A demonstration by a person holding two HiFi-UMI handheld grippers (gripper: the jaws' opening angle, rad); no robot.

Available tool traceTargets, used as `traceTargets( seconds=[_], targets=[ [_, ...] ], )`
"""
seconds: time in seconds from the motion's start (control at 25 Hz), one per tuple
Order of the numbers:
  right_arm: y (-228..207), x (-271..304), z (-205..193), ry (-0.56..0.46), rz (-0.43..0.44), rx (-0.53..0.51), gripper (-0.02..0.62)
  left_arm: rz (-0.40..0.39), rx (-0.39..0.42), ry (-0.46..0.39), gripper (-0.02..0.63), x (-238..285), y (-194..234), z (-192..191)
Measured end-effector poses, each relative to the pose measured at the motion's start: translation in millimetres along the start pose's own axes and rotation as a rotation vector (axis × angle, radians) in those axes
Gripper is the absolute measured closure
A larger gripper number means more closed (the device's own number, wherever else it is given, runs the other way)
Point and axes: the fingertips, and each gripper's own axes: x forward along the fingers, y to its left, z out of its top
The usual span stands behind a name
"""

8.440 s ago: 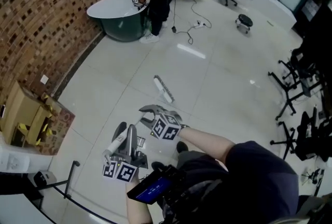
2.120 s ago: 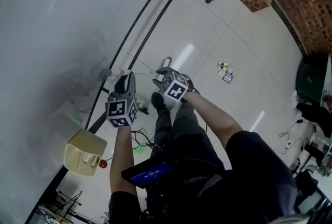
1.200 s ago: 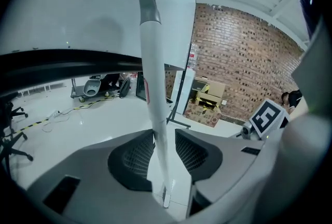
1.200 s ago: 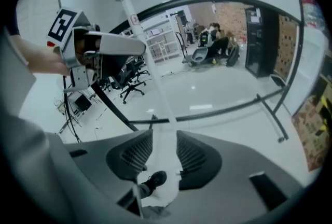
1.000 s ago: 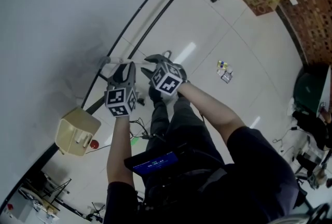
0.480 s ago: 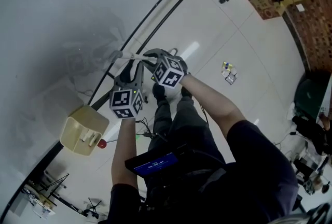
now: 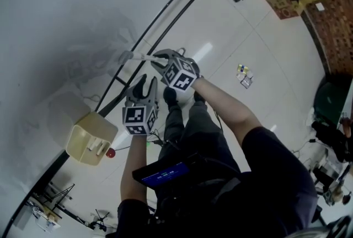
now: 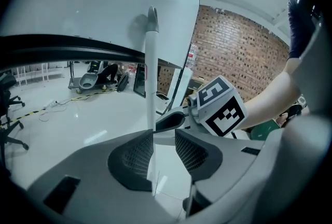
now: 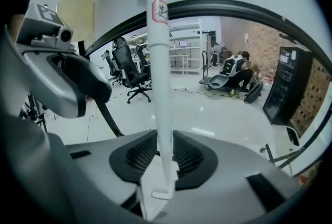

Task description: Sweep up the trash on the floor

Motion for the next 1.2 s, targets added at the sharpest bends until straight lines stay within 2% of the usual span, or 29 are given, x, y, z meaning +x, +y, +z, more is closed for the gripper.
traceTargets(
  seconds=[0.08,0.36,0.56,0.72,0.84,1.0,1.2],
  targets=[
    [-2,-3,1,-0.004,-0.014,0.015,0.421,0.002,0.006,0.016,0.476,3,2,-7],
    [-11,-36,3,-0.035,-0.047,0.075,0.391,-0.016,0.015,0.055,0.476,10,-5,-15],
    [-9,-70,-33,0.014,-0.108,0.188,0.390,-0.106,0.014,0.110,0.488,15,-24,-32],
    [-23,-113,-54,0.094,-0.212,0.304,0.390,-0.187,0.007,0.111,0.490,27,-48,-14],
    [-29,-179,-55,0.071,-0.312,0.339,0.390,-0.262,0.011,0.082,0.492,27,-97,10],
    [-49,-241,-58,0.042,-0.469,0.394,0.390,-0.379,0.073,0.037,0.494,38,-139,44],
    [-53,-315,-71,-0.013,-0.665,0.479,0.391,-0.516,0.171,0.034,0.494,51,-194,67]
  ],
)
